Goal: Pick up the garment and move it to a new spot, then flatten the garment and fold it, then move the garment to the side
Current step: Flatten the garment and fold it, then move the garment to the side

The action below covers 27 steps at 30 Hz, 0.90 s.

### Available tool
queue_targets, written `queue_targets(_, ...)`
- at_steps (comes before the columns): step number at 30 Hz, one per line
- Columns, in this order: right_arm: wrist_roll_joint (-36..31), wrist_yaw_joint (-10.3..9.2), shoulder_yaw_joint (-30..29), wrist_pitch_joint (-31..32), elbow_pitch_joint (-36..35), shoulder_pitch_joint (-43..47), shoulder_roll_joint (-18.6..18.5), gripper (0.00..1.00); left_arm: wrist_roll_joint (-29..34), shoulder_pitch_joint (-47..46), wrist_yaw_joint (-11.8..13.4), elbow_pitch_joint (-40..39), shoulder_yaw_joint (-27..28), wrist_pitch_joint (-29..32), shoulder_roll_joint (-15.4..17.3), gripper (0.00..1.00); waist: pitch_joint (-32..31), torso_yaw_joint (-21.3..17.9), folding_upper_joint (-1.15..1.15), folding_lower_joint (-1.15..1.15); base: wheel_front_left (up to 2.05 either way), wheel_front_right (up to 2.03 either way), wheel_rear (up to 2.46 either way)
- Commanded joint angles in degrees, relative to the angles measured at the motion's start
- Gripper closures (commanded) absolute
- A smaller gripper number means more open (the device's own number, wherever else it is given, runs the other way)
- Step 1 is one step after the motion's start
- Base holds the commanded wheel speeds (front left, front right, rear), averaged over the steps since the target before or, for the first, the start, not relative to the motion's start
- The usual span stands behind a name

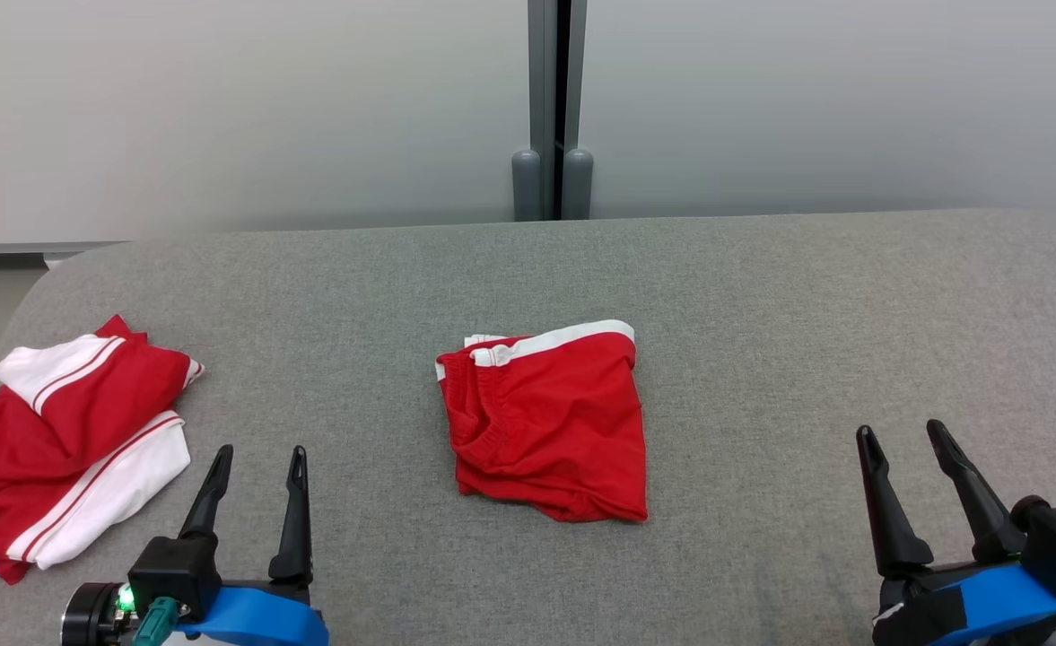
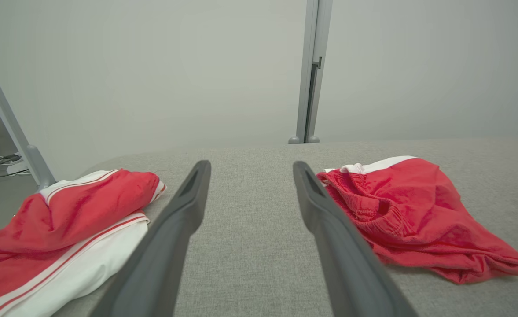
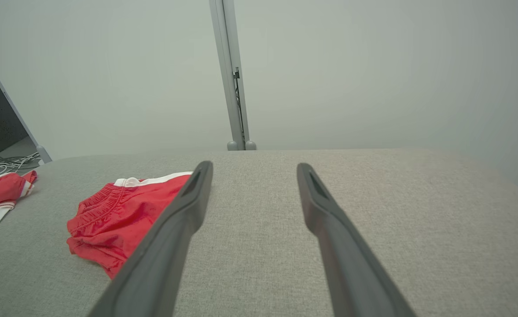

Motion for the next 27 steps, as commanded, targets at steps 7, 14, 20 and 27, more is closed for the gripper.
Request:
queue_targets(7, -0.6, 0.0, -0.6, 0.7, -0.9, 0.4, 0.4, 0.0, 0.0, -1.5, -0.1, -0.1, 0.3, -0.3, -0.5, 0.0, 1.1, 0.4, 0.01, 0.0, 0.0, 0.0, 0.0)
queue_targets(14, -0.7, 0.0, -1.4, 1.5, -0.3, -2.6, -0.3, 0.0, 1.9, -4.9, -0.7, -2.2, 0.4, -0.3, -1.3, 0.0, 5.1, 2.9, 0.01, 0.0, 0.0, 0.0, 0.0)
queue_targets(20, -0.2, 0.0, 0.4, 1.9, 3.2, -7.3, -1.5, 0.0, 3.4, -8.4, -1.5, -4.2, 0.6, -0.3, -2.7, 0.0, 10.8, 6.3, 0.01, 0.0, 0.0, 0.0, 0.0)
queue_targets(27, 1.5, 0.0, 5.4, 1.1, 14.7, -16.4, -2.8, 0.0, 5.7, -12.6, -3.3, -5.7, 1.8, -0.3, -5.4, 0.0, 16.8, 10.4, 0.01, 0.0, 0.0, 0.0, 0.0)
